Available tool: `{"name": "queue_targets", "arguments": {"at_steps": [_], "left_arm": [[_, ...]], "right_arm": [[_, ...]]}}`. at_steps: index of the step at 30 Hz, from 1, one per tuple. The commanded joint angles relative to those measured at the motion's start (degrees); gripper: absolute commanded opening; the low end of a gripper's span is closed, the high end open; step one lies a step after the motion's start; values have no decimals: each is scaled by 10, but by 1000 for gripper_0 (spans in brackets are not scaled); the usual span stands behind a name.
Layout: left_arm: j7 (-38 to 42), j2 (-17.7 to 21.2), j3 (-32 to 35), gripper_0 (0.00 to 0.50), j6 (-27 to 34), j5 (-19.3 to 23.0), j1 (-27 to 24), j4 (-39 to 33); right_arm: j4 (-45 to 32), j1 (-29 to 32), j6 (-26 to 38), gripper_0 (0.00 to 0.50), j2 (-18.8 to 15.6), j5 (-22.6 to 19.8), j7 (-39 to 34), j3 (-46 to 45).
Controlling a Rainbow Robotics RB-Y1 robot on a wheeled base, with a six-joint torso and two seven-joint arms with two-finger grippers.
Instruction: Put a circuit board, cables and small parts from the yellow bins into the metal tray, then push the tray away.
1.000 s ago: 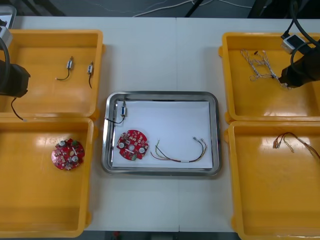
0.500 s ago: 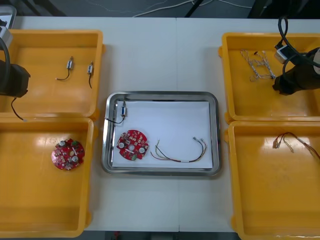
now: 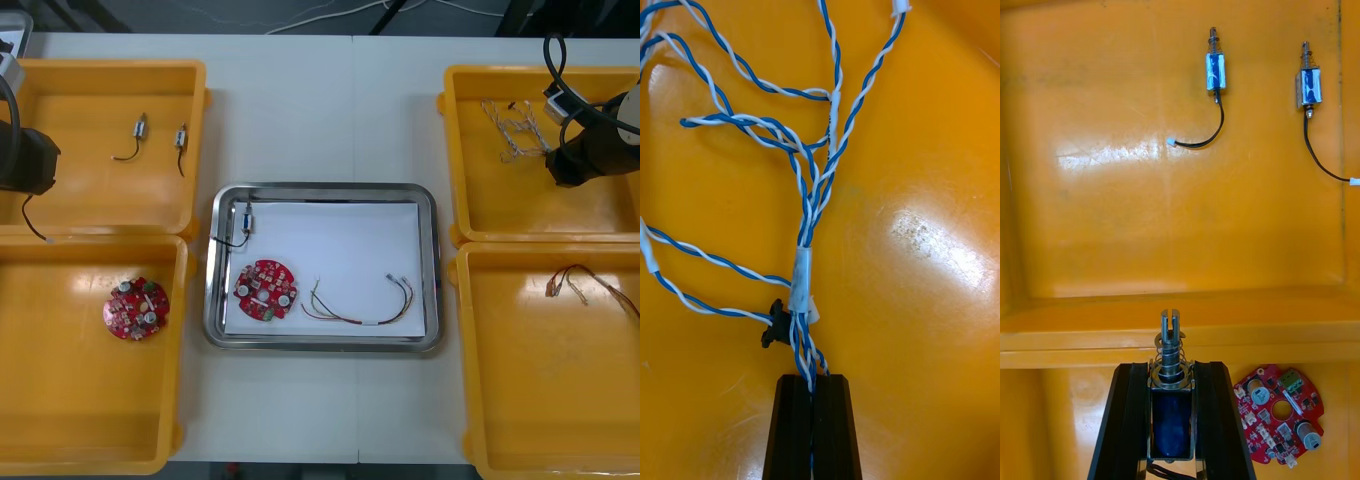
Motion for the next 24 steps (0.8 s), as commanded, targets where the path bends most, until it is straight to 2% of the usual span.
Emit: {"name": "queue_targets", "arguments": {"at_steps": [1, 5, 10, 17, 24], "left_arm": [[40, -7, 18, 0, 4, -8, 9, -20], [39, -8, 18, 0, 4, -8, 9, -19], [37, -8, 18, 0, 4, -9, 10, -20], [37, -8, 18, 0, 4, -11, 11, -19], [36, -8, 18, 0, 4, -12, 11, -19]], "right_arm": [[6, -9, 7, 0, -1, -4, -1, 8], [-22, -12, 56, 0, -12, -1, 8, -15], [-80, -12, 165, 0, -26, -4, 15, -64], [-117, -11, 282, 0, -35, -4, 35, -122], [-135, 5, 344, 0, -48, -9, 89, -169]]}}
